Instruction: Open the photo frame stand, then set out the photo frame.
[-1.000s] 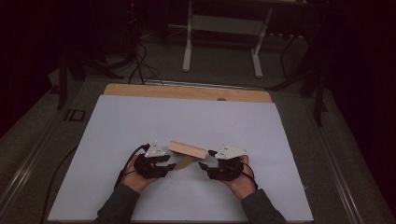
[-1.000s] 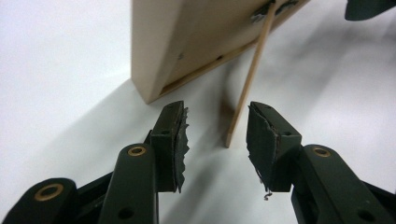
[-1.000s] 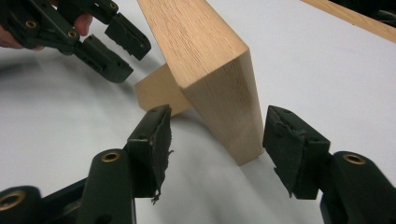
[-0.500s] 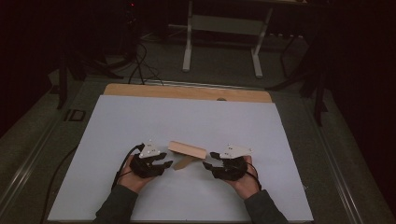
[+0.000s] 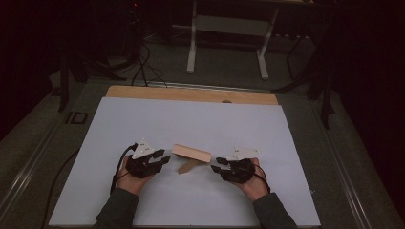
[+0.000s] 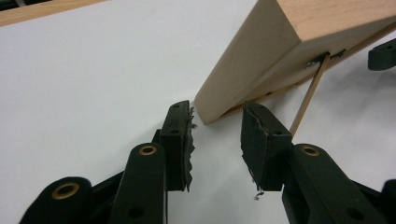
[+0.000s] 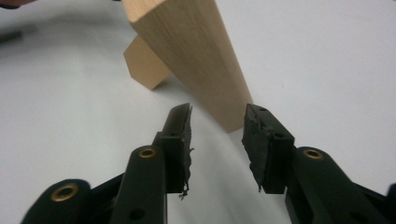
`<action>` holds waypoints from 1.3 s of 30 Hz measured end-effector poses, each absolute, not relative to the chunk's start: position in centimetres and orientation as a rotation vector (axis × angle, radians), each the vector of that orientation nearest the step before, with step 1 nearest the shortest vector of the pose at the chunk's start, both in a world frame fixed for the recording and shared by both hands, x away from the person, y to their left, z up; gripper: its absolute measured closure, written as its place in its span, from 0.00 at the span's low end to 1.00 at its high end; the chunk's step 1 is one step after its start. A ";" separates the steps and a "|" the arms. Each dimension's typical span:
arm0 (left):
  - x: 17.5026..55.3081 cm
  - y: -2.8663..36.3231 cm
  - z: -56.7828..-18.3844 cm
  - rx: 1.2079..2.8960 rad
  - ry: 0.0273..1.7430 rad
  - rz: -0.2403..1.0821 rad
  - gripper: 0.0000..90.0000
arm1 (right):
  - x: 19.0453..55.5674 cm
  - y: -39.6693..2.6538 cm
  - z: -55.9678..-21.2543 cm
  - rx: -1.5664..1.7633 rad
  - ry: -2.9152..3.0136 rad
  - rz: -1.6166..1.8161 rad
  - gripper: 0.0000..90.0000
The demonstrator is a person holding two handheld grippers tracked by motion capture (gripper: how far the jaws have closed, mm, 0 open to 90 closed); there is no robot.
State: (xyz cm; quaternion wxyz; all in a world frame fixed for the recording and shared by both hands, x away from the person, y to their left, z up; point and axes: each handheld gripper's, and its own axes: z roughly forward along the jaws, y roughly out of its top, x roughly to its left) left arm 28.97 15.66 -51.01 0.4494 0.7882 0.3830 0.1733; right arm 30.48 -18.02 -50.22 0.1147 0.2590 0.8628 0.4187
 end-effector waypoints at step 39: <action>28.5 14.4 -50.8 1.956 0.882 0.363 0.99 | 32.4 -18.7 -49.7 0.963 2.316 1.399 1.00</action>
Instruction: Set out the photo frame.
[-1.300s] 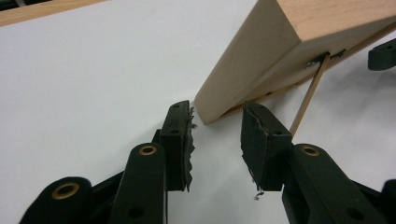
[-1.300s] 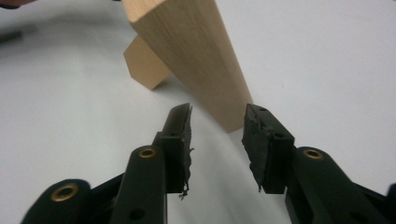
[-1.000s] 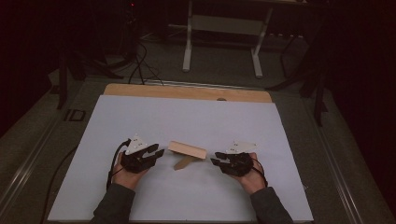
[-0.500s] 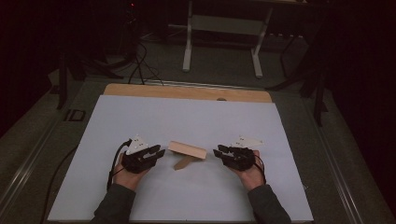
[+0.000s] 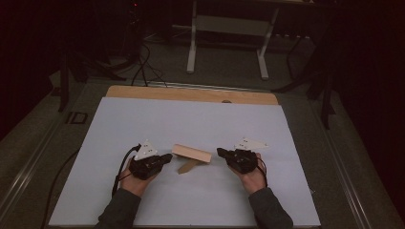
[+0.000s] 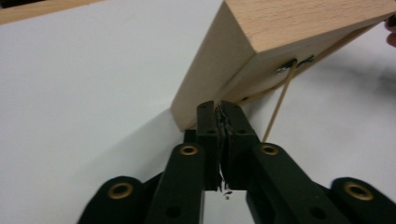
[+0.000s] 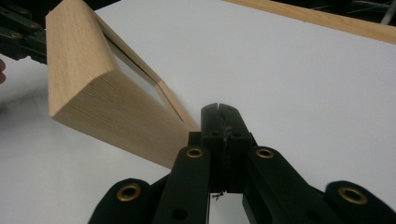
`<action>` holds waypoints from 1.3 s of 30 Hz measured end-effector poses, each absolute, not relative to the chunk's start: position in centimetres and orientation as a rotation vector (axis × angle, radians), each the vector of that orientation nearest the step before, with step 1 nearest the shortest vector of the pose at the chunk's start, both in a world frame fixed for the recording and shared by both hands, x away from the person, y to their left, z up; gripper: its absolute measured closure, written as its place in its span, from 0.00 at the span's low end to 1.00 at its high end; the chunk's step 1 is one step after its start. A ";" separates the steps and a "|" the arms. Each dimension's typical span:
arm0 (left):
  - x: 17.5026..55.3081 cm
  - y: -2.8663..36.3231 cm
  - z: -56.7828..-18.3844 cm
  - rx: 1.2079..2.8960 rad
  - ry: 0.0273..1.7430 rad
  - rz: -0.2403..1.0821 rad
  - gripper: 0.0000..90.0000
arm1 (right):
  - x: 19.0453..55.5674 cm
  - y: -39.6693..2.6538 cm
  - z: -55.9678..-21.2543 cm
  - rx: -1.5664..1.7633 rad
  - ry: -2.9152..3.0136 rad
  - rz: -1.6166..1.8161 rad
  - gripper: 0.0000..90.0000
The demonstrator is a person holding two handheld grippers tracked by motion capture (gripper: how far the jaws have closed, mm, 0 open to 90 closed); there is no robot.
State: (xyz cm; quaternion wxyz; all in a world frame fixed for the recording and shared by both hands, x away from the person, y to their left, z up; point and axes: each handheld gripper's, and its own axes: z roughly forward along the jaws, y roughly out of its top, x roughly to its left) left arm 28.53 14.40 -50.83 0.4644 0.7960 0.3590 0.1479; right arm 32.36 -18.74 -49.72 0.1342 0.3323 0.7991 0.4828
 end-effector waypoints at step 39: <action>29.8 12.4 -51.5 2.055 0.888 0.373 1.00 | 32.9 -16.9 -49.8 0.956 2.337 1.510 1.00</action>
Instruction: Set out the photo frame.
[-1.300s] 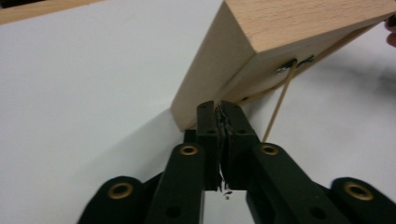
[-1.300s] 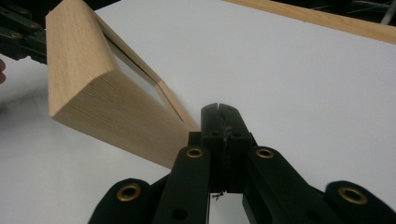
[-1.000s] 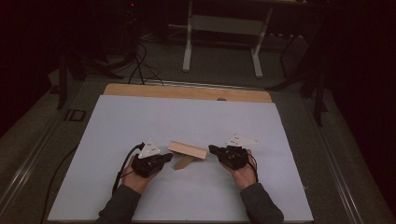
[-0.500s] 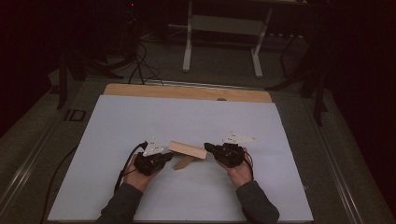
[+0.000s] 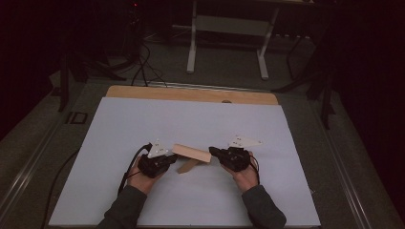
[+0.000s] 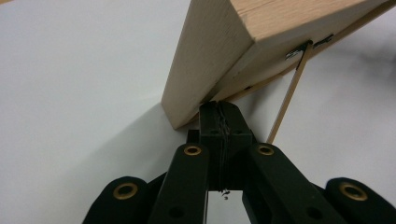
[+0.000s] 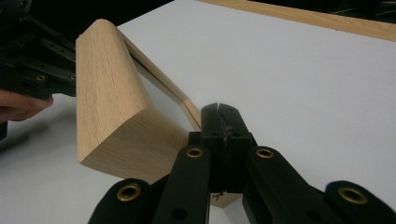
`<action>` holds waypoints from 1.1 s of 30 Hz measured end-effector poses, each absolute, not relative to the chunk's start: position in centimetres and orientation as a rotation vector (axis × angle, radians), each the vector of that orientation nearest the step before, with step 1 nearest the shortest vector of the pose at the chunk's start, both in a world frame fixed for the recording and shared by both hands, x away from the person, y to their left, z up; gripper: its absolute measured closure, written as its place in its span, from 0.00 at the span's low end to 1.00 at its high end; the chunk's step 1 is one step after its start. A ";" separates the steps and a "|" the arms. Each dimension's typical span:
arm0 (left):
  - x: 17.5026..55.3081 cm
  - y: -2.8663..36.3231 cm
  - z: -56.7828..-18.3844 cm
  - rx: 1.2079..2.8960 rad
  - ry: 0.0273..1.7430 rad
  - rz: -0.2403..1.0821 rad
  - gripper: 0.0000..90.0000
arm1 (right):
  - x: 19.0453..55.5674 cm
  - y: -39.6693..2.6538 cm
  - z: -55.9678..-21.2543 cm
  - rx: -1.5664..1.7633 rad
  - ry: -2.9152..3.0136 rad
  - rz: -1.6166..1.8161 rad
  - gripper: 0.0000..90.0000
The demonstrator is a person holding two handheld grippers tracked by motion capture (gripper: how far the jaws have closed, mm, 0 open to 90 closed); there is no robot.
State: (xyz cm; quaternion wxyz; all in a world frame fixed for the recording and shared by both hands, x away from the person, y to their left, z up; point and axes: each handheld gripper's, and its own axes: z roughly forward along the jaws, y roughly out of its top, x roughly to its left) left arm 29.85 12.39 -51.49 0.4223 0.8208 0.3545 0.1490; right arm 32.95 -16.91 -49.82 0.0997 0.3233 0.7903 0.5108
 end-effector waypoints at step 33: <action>30.0 11.2 -50.7 2.073 0.872 0.380 0.98 | 32.5 -16.6 -49.7 0.918 2.343 1.486 1.00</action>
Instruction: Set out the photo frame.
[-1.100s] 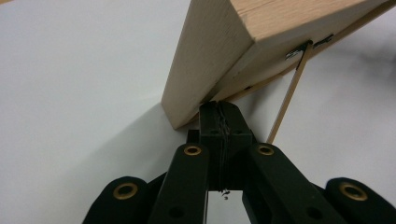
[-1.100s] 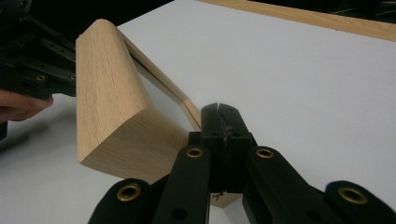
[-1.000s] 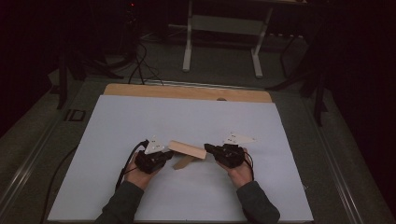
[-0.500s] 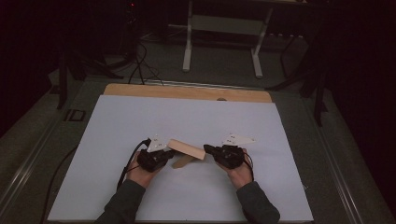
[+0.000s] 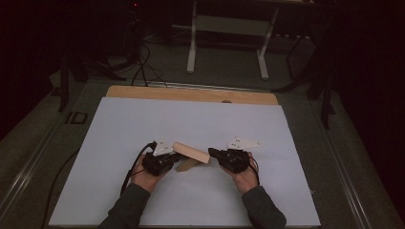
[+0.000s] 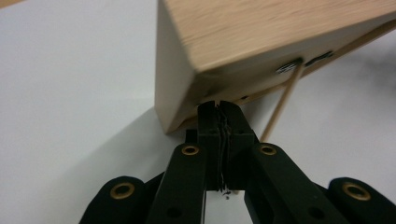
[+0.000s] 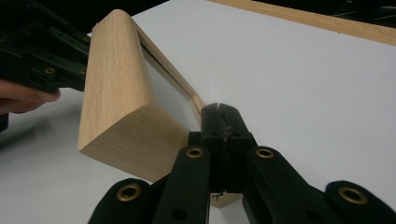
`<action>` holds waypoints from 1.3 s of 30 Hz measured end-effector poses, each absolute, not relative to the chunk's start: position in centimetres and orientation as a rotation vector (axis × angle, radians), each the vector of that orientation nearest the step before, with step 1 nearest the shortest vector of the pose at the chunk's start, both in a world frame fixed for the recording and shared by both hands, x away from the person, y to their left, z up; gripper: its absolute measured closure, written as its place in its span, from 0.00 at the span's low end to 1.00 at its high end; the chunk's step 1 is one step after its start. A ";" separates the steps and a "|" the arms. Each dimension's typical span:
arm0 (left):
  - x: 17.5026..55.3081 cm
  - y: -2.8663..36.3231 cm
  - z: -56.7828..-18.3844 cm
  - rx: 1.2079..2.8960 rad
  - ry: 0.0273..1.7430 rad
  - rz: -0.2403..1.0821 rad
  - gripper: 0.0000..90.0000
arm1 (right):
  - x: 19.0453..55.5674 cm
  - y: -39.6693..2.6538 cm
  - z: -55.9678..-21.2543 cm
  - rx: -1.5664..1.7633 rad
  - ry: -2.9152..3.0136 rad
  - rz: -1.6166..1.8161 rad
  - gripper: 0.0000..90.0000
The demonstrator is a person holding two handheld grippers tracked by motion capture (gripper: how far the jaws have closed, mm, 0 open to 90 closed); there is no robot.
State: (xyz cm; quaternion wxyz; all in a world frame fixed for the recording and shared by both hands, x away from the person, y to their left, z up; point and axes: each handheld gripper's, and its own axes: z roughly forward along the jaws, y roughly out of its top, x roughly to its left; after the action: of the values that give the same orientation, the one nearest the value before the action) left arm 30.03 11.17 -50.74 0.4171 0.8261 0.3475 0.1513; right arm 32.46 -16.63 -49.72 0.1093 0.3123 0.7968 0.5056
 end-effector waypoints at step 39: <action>29.0 9.5 -49.0 2.068 0.803 0.377 0.98 | 31.4 -16.4 -49.0 0.856 2.357 1.456 1.00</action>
State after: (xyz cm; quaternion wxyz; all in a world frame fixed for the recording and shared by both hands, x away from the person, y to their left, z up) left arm 28.97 9.48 -48.95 0.4312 0.8292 0.3221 0.1510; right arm 31.44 -16.40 -49.03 0.1208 0.2929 0.8069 0.4985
